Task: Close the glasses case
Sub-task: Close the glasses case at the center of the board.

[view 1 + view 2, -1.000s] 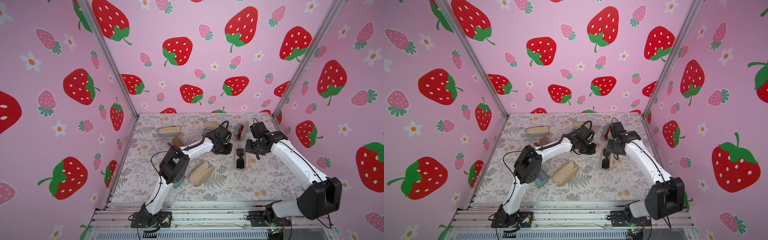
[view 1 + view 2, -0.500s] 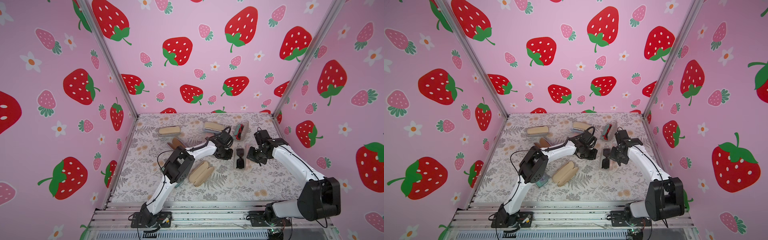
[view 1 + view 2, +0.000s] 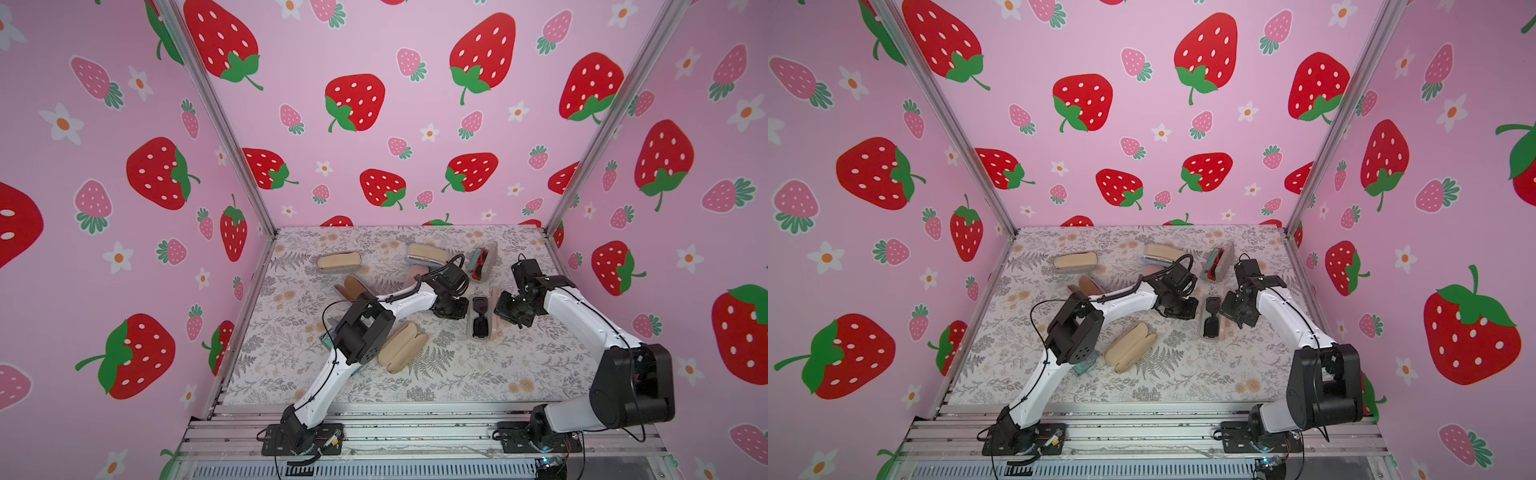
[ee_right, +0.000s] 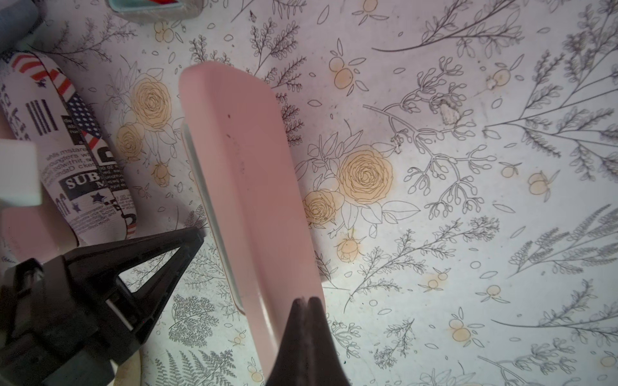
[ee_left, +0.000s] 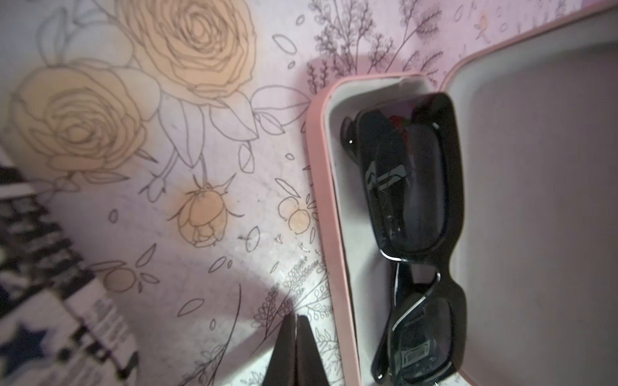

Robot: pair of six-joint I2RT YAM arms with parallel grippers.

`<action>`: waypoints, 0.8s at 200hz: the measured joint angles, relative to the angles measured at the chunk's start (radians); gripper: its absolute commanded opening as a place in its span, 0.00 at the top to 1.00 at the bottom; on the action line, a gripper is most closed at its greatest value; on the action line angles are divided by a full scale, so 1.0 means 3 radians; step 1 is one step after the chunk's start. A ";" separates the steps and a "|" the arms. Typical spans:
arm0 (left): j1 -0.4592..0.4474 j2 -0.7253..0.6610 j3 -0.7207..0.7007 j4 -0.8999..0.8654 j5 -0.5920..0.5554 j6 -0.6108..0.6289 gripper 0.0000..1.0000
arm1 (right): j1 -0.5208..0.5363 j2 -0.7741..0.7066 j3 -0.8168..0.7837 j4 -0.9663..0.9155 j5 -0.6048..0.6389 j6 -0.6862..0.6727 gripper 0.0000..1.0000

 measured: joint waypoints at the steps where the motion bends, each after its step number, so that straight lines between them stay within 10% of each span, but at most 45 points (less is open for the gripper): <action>1: 0.0000 0.0000 0.0001 0.0001 0.0000 0.0000 1.00 | -0.0003 0.0003 -0.0004 0.0004 -0.0008 0.0000 0.98; 160: -0.0039 0.0099 0.0165 -0.0033 0.0041 -0.0005 1.00 | -0.0033 0.0193 -0.0047 0.0234 -0.0399 -0.0023 0.98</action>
